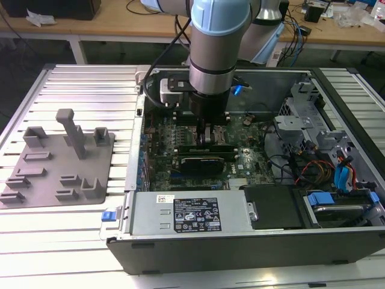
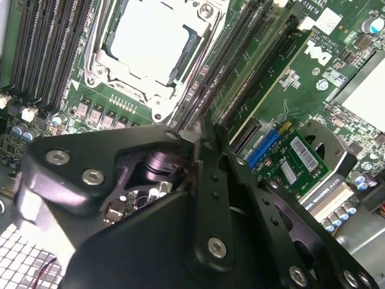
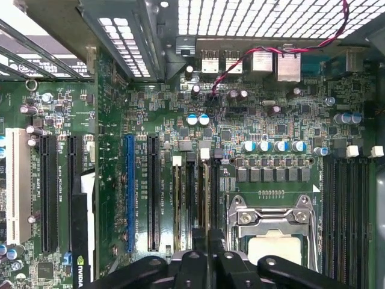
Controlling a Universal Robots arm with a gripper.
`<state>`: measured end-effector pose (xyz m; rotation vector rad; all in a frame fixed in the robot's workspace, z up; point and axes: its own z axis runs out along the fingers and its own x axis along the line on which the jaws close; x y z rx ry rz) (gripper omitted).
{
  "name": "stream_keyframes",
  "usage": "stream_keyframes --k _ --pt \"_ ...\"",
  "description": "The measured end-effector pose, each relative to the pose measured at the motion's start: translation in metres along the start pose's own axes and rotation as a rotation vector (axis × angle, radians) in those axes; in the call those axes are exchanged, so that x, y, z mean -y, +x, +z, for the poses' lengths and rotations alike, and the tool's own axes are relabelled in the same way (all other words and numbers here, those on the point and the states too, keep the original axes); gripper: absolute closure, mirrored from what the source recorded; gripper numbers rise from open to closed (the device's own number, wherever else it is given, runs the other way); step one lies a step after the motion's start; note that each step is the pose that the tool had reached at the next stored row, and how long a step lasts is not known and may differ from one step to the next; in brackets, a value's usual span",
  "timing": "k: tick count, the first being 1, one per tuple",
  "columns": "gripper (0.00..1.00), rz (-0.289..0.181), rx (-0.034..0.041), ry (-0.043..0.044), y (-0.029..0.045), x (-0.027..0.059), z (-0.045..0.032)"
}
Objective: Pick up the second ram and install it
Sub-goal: 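Insert the second ram into the second slot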
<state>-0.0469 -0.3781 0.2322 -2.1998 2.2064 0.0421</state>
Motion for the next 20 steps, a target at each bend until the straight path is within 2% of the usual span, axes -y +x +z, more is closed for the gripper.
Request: stream_keyframes --k 1,3,6,8,9,14,18,19,20 --pt "0.83 0.000 -0.0002 -0.0003 0.0000 -0.0001 -0.0001" --pt "0.83 0.000 -0.0004 -0.0003 0.0000 -0.0001 -0.0015" --pt "0.83 0.000 -0.0001 -0.0001 -0.0004 -0.0001 -0.0120" --pt "0.83 0.000 -0.0003 -0.0003 -0.0006 -0.0001 -0.0159" --pt "0.83 0.000 0.0001 -0.0001 -0.0006 0.0001 -0.0159" --pt "0.83 0.000 -0.0002 -0.0002 -0.0005 0.0120 -0.0160" --pt "0.84 0.000 -0.0002 -0.0002 -0.0006 0.0121 -0.0160" --pt "0.92 0.000 -0.0002 -0.0002 -0.0006 0.0121 -0.0159" --pt "0.92 0.000 -0.0002 -0.0001 -0.0006 0.0121 -0.0159"
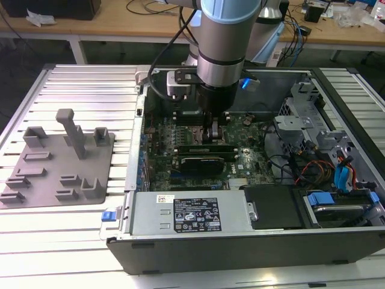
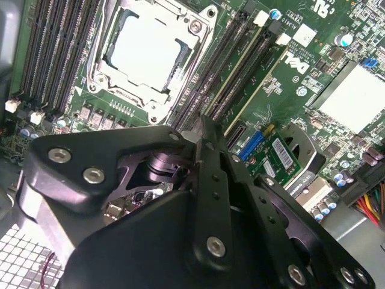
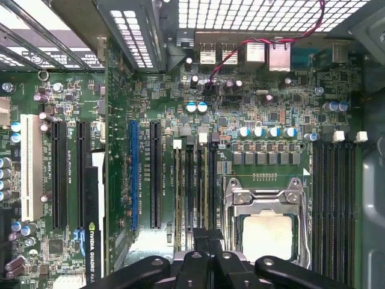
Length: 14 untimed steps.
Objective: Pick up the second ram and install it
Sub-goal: 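Insert the second ram into the second slot, then press down the second ram until it locks into place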
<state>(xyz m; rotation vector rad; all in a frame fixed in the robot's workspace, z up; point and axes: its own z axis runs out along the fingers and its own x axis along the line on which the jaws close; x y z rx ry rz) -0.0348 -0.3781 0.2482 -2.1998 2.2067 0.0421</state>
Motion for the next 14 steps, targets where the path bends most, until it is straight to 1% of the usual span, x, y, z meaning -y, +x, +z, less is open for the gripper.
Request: stream_keyframes --k 3,6,14 --pt "0.92 0.000 0.0000 -0.0001 -0.0019 0.0008 0.0000" --pt "0.92 0.001 -0.0001 -0.0001 -0.0019 0.0035 0.0000" --pt "0.92 0.001 -0.0001 0.0000 -0.0019 0.0045 0.0000"
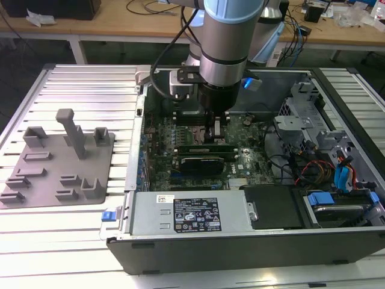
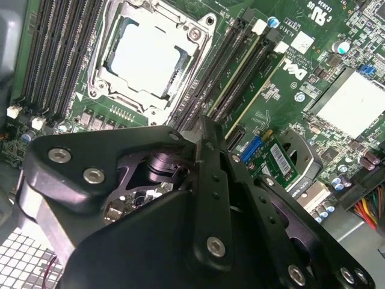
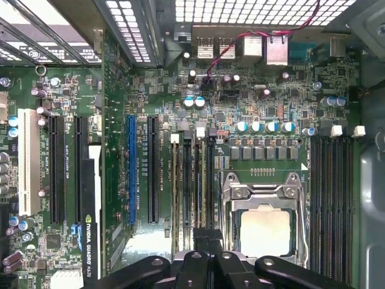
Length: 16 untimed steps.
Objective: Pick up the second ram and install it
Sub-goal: 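Press down the second ram until it locks into place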
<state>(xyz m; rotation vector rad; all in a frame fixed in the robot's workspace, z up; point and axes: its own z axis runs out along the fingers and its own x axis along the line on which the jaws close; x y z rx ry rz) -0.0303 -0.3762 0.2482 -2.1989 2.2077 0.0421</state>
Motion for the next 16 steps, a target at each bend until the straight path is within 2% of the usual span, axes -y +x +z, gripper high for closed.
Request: stream_keyframes --k 6,12,15,16 --pt "0.92 0.000 0.0001 0.0001 0.0000 0.0011 0.0001" --pt "0.92 0.001 0.0001 0.0000 0.0000 0.0309 0.0034" --pt "0.92 0.002 -0.0001 0.0000 -0.0001 0.0437 0.0071" --pt "0.92 0.002 0.0000 0.0001 -0.0002 0.0451 0.0080"
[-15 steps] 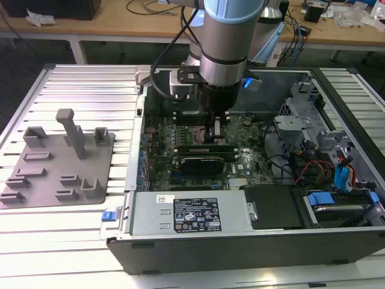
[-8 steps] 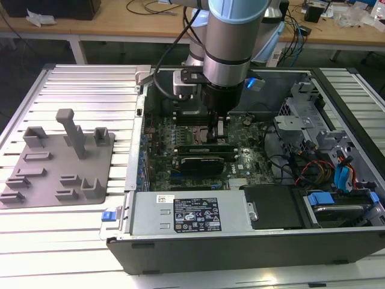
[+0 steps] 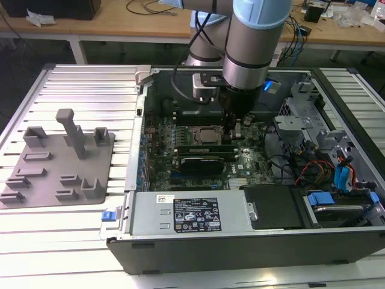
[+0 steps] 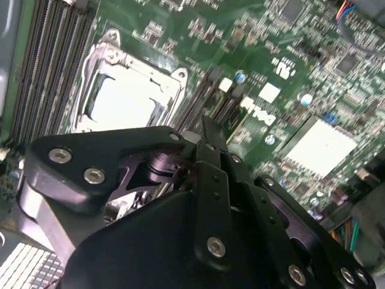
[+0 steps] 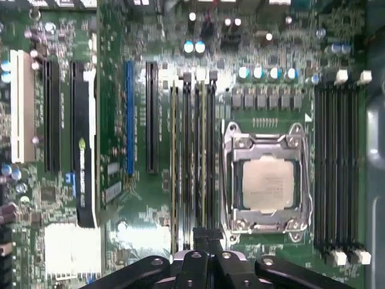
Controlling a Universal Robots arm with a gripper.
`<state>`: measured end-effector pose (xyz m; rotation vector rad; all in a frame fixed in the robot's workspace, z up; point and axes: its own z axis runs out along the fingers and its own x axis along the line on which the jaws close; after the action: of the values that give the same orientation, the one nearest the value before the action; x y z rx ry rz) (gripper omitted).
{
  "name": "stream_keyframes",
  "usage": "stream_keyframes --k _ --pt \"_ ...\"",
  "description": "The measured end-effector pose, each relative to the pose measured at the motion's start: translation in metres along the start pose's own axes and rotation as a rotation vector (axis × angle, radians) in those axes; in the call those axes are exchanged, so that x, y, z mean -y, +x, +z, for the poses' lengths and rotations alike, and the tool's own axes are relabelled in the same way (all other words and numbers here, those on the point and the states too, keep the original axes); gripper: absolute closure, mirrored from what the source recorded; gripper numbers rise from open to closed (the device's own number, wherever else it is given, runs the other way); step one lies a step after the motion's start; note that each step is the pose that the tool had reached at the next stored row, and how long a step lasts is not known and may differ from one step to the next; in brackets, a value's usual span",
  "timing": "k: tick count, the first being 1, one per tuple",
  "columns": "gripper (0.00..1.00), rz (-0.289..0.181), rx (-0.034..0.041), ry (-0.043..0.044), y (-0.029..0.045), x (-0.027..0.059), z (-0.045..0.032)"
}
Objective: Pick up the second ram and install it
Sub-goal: 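Press down the second ram until it locks into place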
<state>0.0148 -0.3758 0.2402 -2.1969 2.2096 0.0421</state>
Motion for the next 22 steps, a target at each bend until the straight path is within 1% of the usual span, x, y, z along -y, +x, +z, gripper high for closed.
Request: stream_keyframes --k 2,3,16,20,21,22 --pt "0.92 0.000 -0.0001 0.0000 -0.0002 0.0044 0.0029" --pt "0.92 0.000 -0.0001 0.0000 -0.0005 0.0050 0.0040" --pt "0.92 0.000 -0.0004 0.0002 -0.0012 0.0061 0.0104" --pt "0.92 0.001 0.0004 0.0003 -0.0013 0.0060 0.0101" --pt "0.92 0.001 0.0017 0.0005 -0.0015 0.0060 0.0089" --pt "0.92 0.001 0.0001 0.0003 -0.0015 0.0060 0.0048"
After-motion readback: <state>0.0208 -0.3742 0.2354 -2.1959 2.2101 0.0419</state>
